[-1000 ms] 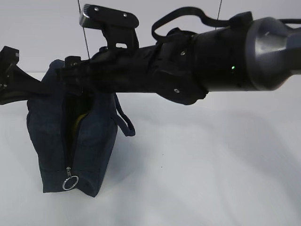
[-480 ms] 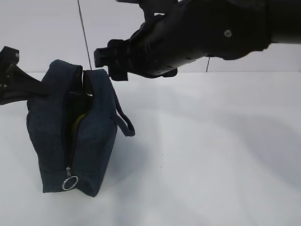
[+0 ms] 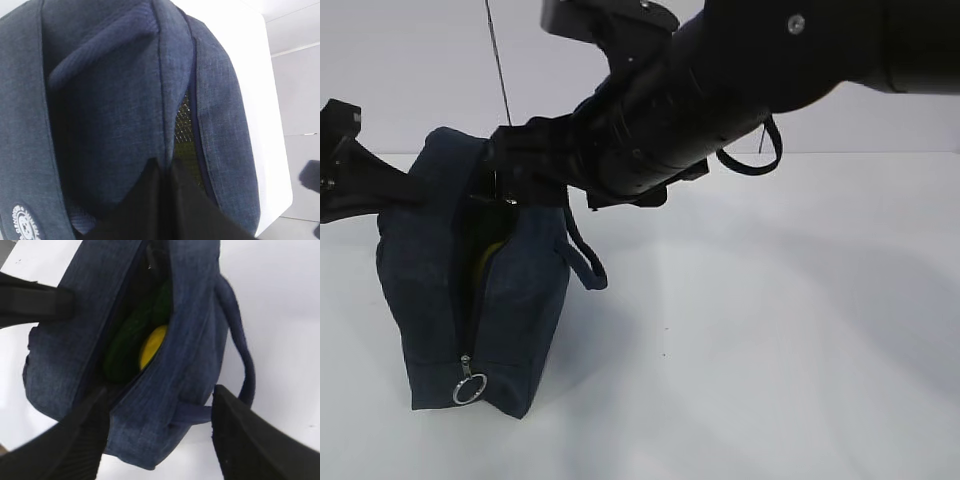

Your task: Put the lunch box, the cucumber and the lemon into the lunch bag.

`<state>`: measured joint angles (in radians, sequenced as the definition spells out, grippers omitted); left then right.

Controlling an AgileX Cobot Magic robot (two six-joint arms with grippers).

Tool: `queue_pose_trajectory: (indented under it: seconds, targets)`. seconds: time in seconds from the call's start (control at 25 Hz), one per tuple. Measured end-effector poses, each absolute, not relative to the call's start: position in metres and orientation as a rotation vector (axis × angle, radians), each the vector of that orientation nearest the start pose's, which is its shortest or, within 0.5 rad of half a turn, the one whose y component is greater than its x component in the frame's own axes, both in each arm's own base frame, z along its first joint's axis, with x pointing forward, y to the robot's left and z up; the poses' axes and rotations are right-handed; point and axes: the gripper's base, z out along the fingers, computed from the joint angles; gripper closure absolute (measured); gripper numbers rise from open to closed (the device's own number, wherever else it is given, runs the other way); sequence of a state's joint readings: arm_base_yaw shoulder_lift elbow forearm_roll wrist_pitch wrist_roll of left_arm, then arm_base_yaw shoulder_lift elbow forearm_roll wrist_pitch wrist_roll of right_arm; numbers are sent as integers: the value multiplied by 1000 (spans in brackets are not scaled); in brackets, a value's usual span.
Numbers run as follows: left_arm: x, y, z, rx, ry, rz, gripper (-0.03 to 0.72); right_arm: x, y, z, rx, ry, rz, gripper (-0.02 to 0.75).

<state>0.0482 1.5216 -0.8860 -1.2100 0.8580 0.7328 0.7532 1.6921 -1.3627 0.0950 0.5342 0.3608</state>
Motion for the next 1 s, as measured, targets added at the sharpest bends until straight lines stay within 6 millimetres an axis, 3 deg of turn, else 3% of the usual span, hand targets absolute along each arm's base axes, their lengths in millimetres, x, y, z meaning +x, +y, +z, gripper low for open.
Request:
queue_pose_trajectory:
  seconds: [0.28,0.52,1.0]
  targets:
    - [291,-50,243,-108,2427,-1090,692,301,256,283,-312,2466,849,248]
    - [291,-50,243,-103,2431,-1086,692,313,256,265,-384,2503,1071,251]
    - [290,-50,242,-97,2436,-1080,692,327,265,245,-409,2530,1086,285]
